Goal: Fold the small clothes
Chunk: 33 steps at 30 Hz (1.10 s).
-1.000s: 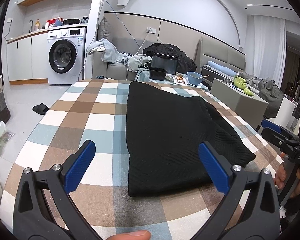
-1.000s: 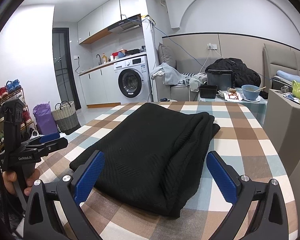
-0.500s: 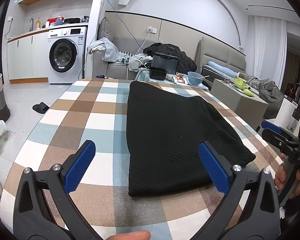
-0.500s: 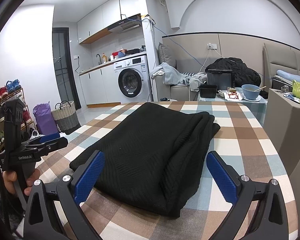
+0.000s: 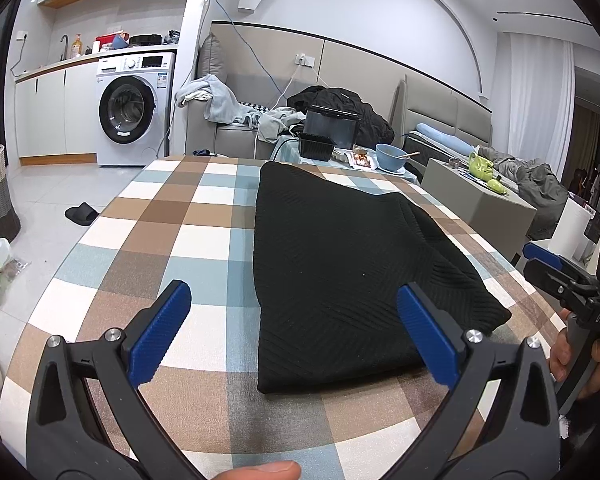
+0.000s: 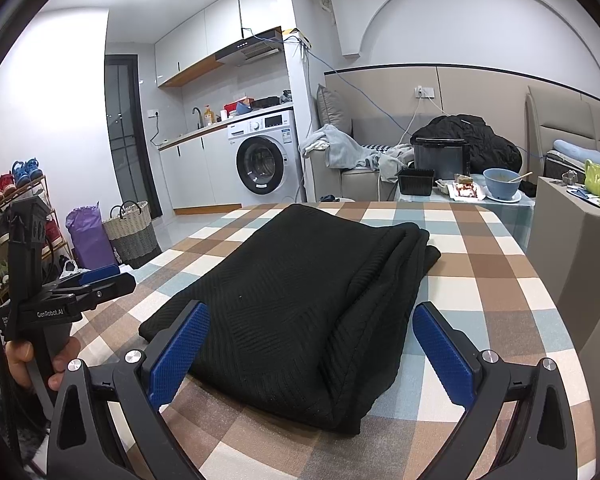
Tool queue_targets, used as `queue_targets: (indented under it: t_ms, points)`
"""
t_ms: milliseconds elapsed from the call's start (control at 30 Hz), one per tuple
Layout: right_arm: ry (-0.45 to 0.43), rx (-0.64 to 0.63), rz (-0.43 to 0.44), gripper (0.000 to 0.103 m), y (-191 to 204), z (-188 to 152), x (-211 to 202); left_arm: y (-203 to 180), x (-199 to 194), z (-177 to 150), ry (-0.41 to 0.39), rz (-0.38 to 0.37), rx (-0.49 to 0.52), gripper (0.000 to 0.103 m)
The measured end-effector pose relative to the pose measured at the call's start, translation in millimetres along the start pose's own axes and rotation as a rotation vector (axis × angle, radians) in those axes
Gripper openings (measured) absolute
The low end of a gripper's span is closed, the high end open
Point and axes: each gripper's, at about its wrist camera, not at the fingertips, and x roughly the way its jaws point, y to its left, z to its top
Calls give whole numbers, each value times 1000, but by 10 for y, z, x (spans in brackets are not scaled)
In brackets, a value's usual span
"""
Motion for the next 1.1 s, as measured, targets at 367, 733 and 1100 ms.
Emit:
queue_targets:
  t_ms: [367, 733, 1100]
  points:
    - [2, 2, 0, 103, -1, -7, -1, 16, 6, -3, 0, 0, -3, 102]
    - [7, 7, -1, 103, -13, -51, 3, 23, 7, 3, 1, -2, -4, 102]
    - [9, 8, -2, 103, -15, -66, 4, 22, 8, -36, -1, -10, -4, 102]
